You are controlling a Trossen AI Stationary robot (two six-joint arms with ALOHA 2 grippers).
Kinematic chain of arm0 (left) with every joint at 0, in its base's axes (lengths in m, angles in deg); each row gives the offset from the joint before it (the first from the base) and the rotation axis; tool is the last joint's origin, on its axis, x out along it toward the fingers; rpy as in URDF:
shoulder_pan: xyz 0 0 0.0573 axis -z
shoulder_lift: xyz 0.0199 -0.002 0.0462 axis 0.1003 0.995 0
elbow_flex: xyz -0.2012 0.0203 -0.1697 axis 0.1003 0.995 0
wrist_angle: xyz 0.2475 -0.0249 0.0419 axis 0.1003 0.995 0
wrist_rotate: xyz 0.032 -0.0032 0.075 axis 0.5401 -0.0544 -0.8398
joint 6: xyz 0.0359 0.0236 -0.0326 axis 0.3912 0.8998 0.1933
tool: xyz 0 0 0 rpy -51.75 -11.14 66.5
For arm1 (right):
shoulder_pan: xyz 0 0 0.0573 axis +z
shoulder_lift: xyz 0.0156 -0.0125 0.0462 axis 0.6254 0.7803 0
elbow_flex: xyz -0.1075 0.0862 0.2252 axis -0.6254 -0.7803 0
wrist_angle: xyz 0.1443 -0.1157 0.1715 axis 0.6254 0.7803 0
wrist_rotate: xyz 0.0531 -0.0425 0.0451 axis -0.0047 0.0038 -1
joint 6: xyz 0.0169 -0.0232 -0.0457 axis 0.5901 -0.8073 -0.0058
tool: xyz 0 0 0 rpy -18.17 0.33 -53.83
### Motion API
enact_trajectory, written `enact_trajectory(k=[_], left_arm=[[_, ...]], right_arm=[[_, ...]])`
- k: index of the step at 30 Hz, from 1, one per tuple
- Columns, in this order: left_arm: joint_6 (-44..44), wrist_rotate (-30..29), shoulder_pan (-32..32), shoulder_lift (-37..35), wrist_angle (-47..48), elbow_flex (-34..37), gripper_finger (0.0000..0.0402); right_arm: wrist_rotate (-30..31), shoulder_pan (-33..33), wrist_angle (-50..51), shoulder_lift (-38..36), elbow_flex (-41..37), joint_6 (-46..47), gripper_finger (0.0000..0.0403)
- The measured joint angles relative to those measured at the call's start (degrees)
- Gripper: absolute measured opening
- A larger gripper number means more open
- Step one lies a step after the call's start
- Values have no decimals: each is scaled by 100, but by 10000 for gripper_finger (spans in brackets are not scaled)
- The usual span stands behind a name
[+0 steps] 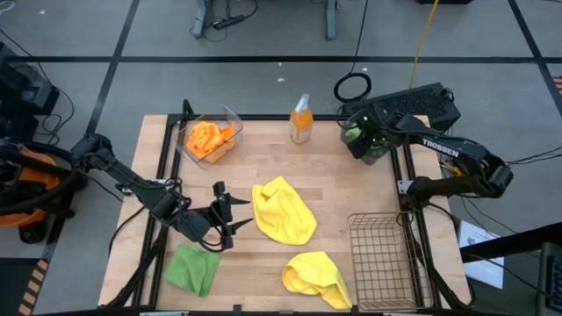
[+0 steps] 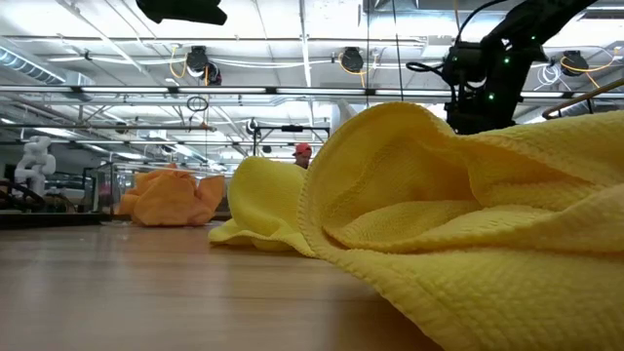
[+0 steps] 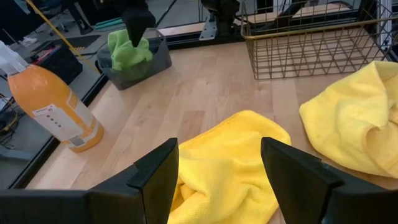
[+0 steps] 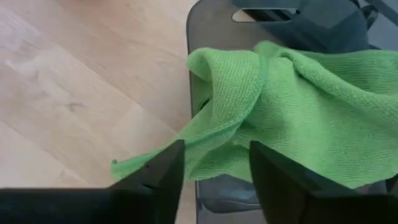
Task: Sort microfiber towel by color & place in baskets
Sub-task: Put the top green microfiber cloth into the black bin
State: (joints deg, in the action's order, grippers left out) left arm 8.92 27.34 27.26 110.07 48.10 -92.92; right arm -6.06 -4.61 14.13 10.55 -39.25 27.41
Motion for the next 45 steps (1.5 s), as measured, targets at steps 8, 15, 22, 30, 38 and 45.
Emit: enact_trajectory(k=[8, 15, 22, 30, 38, 45], left_arm=[[-4, 2, 0, 0, -6, 0, 235], [-1, 4, 0, 0, -6, 0, 235], [1, 4, 0, 0, -4, 0, 235], [1, 7, 0, 0, -4, 0, 235], [-4, 151, 0, 0, -2, 0, 235], [-4, 151, 0, 0, -2, 0, 235]], right_arm=[[722, -22, -146, 579, 0, -240, 164], [1046, -105, -479, 692, 0, -737, 13], [1174, -504, -479, 688, 0, -839, 17], [536, -803, -433, 1230, 2, -817, 5], [268, -790, -577, 1415, 58, -797, 21], [350, -790, 255, 970, 547, -812, 134]])
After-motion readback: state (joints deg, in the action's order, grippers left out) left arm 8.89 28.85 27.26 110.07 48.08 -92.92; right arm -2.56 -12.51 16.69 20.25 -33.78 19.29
